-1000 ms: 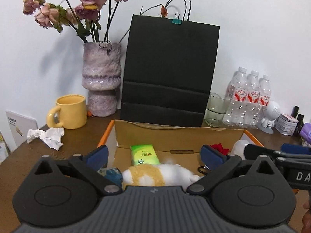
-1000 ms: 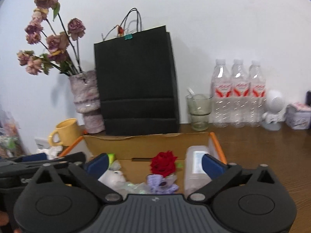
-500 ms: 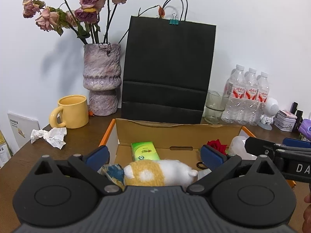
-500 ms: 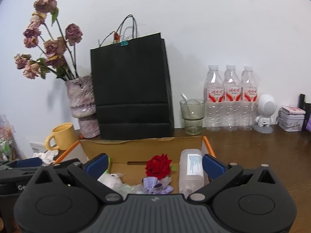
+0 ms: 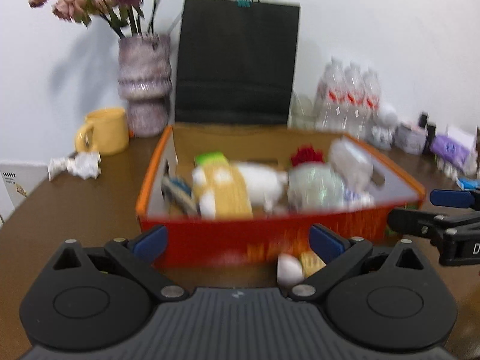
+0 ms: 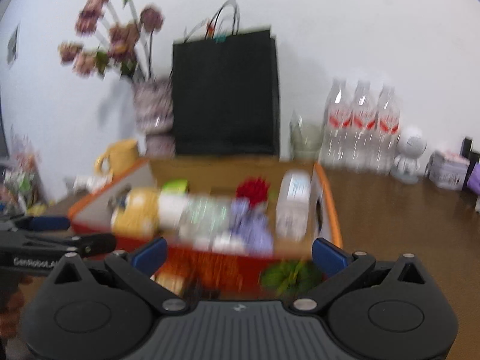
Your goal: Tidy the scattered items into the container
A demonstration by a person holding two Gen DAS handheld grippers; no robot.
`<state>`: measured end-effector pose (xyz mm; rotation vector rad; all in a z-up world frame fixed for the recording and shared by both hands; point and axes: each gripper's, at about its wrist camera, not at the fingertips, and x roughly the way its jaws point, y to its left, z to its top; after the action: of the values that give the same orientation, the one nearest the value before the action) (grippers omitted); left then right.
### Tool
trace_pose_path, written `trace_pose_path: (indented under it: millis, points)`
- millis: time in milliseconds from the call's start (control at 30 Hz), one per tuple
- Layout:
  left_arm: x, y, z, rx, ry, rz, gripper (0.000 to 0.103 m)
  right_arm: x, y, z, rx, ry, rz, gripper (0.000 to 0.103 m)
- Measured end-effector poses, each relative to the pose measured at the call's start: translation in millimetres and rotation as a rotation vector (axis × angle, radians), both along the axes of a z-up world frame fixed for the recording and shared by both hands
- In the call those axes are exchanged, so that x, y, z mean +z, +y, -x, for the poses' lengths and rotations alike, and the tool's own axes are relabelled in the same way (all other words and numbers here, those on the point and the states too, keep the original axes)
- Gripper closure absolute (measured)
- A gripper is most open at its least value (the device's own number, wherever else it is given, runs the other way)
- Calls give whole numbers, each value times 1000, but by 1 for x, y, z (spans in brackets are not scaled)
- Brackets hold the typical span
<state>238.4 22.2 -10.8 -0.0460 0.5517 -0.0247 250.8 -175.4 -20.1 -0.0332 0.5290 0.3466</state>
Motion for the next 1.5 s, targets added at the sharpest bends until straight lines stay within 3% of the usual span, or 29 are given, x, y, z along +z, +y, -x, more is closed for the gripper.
trace_pose_path:
  millis: [200,400,533,600,700,767,800,867,900,933,967,1500]
  points:
    - [-25,-9,-8,-26,79,-18,19,-34,18,-3,2,100,65,10]
    - [-29,-10,-18,-38,100,-13,29,-39,22,-13,-25,121,29,20]
    - [-29,-10,-22,-53,114,12,36,-42,26,-22,-21,159,14,38]
    - [-30,-10,-23,-67,119,32,40,-45,28,-26,-29,177,8,39]
    - [-30,-10,-23,-92,122,54,56,-46,33,-27,-32,175,15,40]
    - [-30,-10,-23,-103,128,54,73,-46,36,-26,-23,173,18,41]
    - [-31,-12,-22,-102,129,38,76,-46,39,-25,-16,172,25,42]
    - [-32,-14,-20,-109,120,8,90,-47,45,-23,-3,163,47,54]
    - [-32,-14,-19,-112,119,14,90,-46,48,-21,3,156,58,62]
    - [-32,-13,-19,-113,120,23,90,-46,50,-20,13,150,61,82]
    - [-32,-12,-19,-112,119,30,90,-46,51,-18,27,149,57,89]
    - [-27,-4,-8,-100,82,53,90,-34,35,0,45,90,-15,93]
